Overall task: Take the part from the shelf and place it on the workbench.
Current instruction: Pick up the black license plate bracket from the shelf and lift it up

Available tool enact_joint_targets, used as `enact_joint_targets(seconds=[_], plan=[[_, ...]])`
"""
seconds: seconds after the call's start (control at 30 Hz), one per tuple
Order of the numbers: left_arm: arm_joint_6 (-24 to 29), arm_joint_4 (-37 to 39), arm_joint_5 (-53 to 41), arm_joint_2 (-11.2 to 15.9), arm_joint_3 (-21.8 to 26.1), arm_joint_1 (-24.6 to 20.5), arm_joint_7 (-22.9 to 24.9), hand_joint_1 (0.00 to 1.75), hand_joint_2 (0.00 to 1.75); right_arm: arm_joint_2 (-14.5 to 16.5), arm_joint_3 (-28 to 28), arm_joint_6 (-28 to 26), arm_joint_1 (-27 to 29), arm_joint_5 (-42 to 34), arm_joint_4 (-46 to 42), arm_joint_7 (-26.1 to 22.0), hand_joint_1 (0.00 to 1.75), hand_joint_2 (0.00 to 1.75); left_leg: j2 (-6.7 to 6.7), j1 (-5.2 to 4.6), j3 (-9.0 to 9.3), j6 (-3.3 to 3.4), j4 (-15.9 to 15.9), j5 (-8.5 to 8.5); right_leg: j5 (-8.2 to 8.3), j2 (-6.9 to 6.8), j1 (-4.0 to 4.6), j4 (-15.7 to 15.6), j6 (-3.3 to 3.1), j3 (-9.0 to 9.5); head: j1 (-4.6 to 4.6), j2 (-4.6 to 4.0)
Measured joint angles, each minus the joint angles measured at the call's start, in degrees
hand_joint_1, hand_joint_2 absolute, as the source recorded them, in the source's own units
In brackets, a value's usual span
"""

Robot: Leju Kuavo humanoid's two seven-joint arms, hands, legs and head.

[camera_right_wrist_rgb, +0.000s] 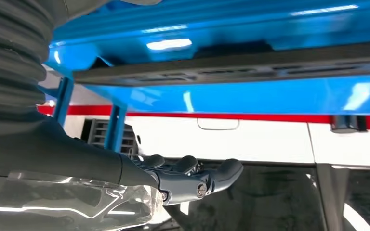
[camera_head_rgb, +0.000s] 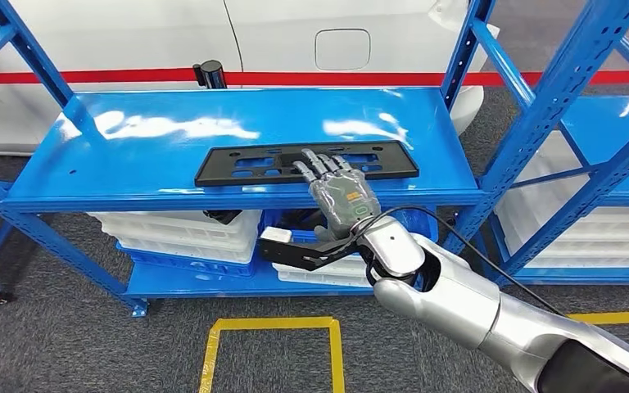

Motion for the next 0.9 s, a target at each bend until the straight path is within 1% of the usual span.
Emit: enact_joint_targets(seconds=[0.03,0.07,0.1,0.13,0.17,0.2,0.23,0.27,0.3,0.33,0.37,0.43,0.47,0.5,0.53,0.57,0.6,0.63,0.67,0.7,0.73,0.77,0.8,0.83,0.87,0.9], plan=[[0.01,0.0,0.0,0.02,-0.01,-0.02,-0.02,0.0,0.0,0.0,0.11,0.01,0.0,-0.09,0.0,-0.07,0.0,1.75,0.01,0.01,0.18,0.3,-0.05,-0.12,-1.63,-0.05,-0.04,3.45,0.1,-1.68,0.01,0.0],[0.0,0.0,-0.01,0.03,-0.03,-0.05,-0.03,0.0,0.0,0.0,0.29,0.03,0.05,-0.19,0.0,-0.13,0.0,1.75,0.03,-0.05,0.3,0.57,-0.04,-0.27,-3.44,-0.05,-0.02,7.7,0.18,-3.97,0.02,0.01],[-0.01,0.0,-0.01,0.03,-0.05,-0.06,-0.03,0.0,0.0,0.0,0.52,0.05,0.19,-0.28,0.0,-0.17,0.0,1.75,0.02,-0.11,0.41,0.73,-0.03,-0.39,-4.71,-0.05,-0.02,11.58,0.26,-6.22,0.01,0.01],[-0.01,0.0,-0.02,0.03,-0.1,-0.05,-0.03,0.0,0.0,0.0,0.77,0.07,0.32,-0.35,0.0,-0.2,0.0,1.75,0.0,-0.15,0.54,0.81,-0.02,-0.53,-4.94,-0.05,-0.02,13.76,0.3,-7.73,0.01,0.01],[-0.02,0.0,-0.03,0.02,-0.16,-0.05,-0.03,0.0,0.0,0.0,1.01,0.09,0.43,-0.37,0.0,-0.24,0.0,1.75,-0.07,-0.18,0.74,0.83,-0.01,-0.69,-4.03,-0.06,-0.03,13.78,0.28,-8.2,0.01,0.01],[-0.01,0.0,-0.04,0.02,-0.21,-0.04,-0.03,0.0,0.0,0.0,1.17,0.1,0.47,-0.38,0.0,-0.3,0.0,1.75,-0.15,-0.18,1.04,0.76,0.01,-0.89,-2.01,-0.06,-0.03,11.22,0.2,-7.32,0.02,0.01],[-0.01,0.0,-0.04,0.02,-0.26,-0.04,-0.03,0.0,0.0,0.0,1.27,0.1,0.44,-0.39,0.0,-0.36,0.0,1.75,-0.22,-0.2,1.41,0.62,0.02,-1.13,0.47,-0.09,-0.02,7.08,0.03,-5.54,0.02,0.01],[-0.01,0.0,-0.04,0.01,-0.31,-0.05,-0.03,0.0,0.0,0.0,1.32,0.1,0.38,-0.4,0.0,-0.44,0.0,1.75,-0.28,-0.31,1.74,0.39,0.08,-1.42,2.52,-0.16,0.1,2.64,-0.23,-3.51,0.02,0.01],[-0.01,0.0,-0.03,0.0,-0.36,-0.09,-0.03,0.0,0.0,0.04,1.35,0.1,0.31,-0.43,-0.01,-0.5,0.0,1.75,-0.3,-0.43,1.96,0.12,0.12,-1.69,3.9,-0.22,0.21,-0.74,-0.53,-1.98,0.0,0.01],[-0.01,0.0,-0.03,-0.01,-0.4,-0.13,-0.03,0.0,0.0,0.11,1.38,0.09,0.26,-0.44,-0.04,-0.54,0.0,1.75,-0.3,-0.55,2.08,-0.18,0.15,-1.92,4.45,-0.27,0.34,-2.66,-0.84,-1.13,-0.02,0.01],[-0.01,0.0,-0.02,-0.02,-0.45,-0.17,-0.03,0.0,0.0,0.16,1.4,0.09,0.22,-0.45,-0.08,-0.56,0.0,1.75,-0.27,-0.61,2.13,-0.51,0.13,-2.08,4.42,-0.28,0.52,-3.35,-1.14,-0.86,-0.04,0.0],[-0.01,0.0,-0.03,-0.01,-0.61,-0.23,-0.03,0.0,0.0,0.25,1.43,0.08,0.12,-0.46,-0.16,-0.56,0.0,1.75,-0.22,-0.45,2.12,-1.15,0.2,-2.39,4.43,-0.23,0.51,-3.57,-1.7,-0.78,-0.04,0.01],[0.0,0.0,-0.04,-0.02,-0.7,-0.26,-0.03,0.0,0.0,0.27,1.43,0.05,0.04,-0.46,-0.2,-0.57,0.0,1.75,-0.2,-0.33,1.79,-1.53,1.03,-2.92,4.43,-0.21,0.4,-3.71,-1.99,-0.62,-0.08,0.01],[0.01,0.0,-0.05,-0.03,-0.79,-0.3,-0.03,0.0,0.0,0.33,1.43,0.02,-0.06,-0.46,-0.25,-0.58,0.0,1.75,-0.18,-0.2,0.9,-1.92,2.98,-3.96,4.42,-0.22,0.23,-3.84,-2.25,-0.43,-0.15,0.01],[0.01,0.0,-0.05,-0.04,-0.85,-0.32,-0.03,0.0,0.0,0.43,1.45,0.0,-0.11,-0.46,-0.29,-0.59,0.0,1.75,-0.16,-0.06,-0.73,-2.32,6.29,-5.49,4.35,-0.25,0.15,-3.9,-2.44,-0.26,-0.23,0.01],[0.01,0.0,-0.04,-0.05,-0.89,-0.32,0.0,0.0,0.0,0.5,1.48,-0.02,-0.14,-0.46,-0.31,-0.59,0.0,1.75,-0.15,0.04,-2.93,-2.69,10.59,-7.27,4.19,-0.26,0.17,-3.89,-2.56,-0.14,-0.3,0.01],[0.01,0.0,-0.02,-0.05,-0.91,-0.29,0.07,0.0,0.0,0.56,1.53,-0.02,-0.13,-0.44,-0.31,-0.55,0.0,1.75,-0.15,0.14,-5.26,-2.94,14.73,-8.65,4.05,-0.27,0.23,-3.88,-2.59,-0.04,-0.32,0.01],[0.01,0.0,0.03,-0.04,-0.94,-0.22,0.14,0.0,0.0,0.59,1.62,-0.02,-0.1,-0.37,-0.3,-0.41,0.0,1.75,-0.14,0.2,-7.09,-3.08,17.55,-9.2,3.88,-0.27,0.28,-3.87,-2.58,0.1,-0.33,0.01],[0.01,0.0,0.1,-0.04,-0.97,-0.17,0.2,0.0,0.0,0.59,1.73,-0.05,-0.07,-0.18,-0.29,-0.12,0.0,1.75,-0.14,0.23,-7.85,-3.13,18.1,-8.55,3.69,-0.23,0.28,-3.86,-2.5,0.31,-0.32,0.0],[0.02,0.0,0.19,-0.04,-1.02,-0.16,0.24,0.0,0.0,0.59,1.82,-0.1,-0.07,0.13,-0.28,0.3,0.0,1.75,-0.13,0.25,-7.33,-3.12,16.05,-6.75,3.47,-0.19,0.25,-3.86,-2.41,0.61,-0.32,0.0],[0.04,0.0,0.28,-0.04,-1.08,-0.17,0.24,0.0,0.0,0.6,1.89,-0.18,-0.09,0.46,-0.27,0.8,0.0,1.75,-0.13,0.28,-5.74,-3.09,11.96,-4.2,3.21,-0.16,0.2,-3.86,-2.25,1.0,-0.32,0.0],[0.06,0.0,0.36,-0.04,-1.13,-0.19,0.25,0.0,0.0,0.6,1.93,-0.27,-0.13,0.83,-0.26,1.26,0.0,1.75,-0.15,0.27,-3.76,-3.03,7.37,-1.98,2.92,-0.14,0.2,-3.87,-2.02,1.37,-0.32,0.0],[0.09,0.0,0.45,-0.04,-1.19,-0.22,0.27,0.0,0.0,0.6,1.93,-0.37,-0.2,1.13,-0.23,1.63,0.0,1.75,-0.19,0.17,-2.08,-2.79,3.64,-0.44,2.64,-0.08,0.26,-3.87,-1.75,1.62,-0.34,0.0],[0.11,0.0,0.54,-0.04,-1.22,-0.22,0.31,0.0,0.0,0.61,1.94,-0.46,-0.25,1.36,-0.21,1.93,0.0,1.75,-0.22,0.04,-1.05,-2.41,1.37,0.24,2.42,-0.02,0.33,-3.89,-1.47,1.75,-0.36,0.0],[0.12,0.0,0.66,-0.04,-1.25,-0.21,0.35,0.0,0.0,0.61,1.94,-0.56,-0.28,1.6,-0.17,2.19,0.0,1.75,-0.25,-0.14,-0.68,-1.95,0.63,0.12,2.27,0.04,0.41,-3.96,-1.19,1.8,-0.38,0.01],[0.14,0.0,0.78,-0.04,-1.27,-0.2,0.38,0.0,0.0,0.61,1.94,-0.66,-0.31,1.77,-0.14,2.41,0.0,1.75,-0.25,-0.3,-0.67,-1.42,0.59,0.0,2.15,0.08,0.41,-4.06,-0.9,1.84,-0.4,0.01]])
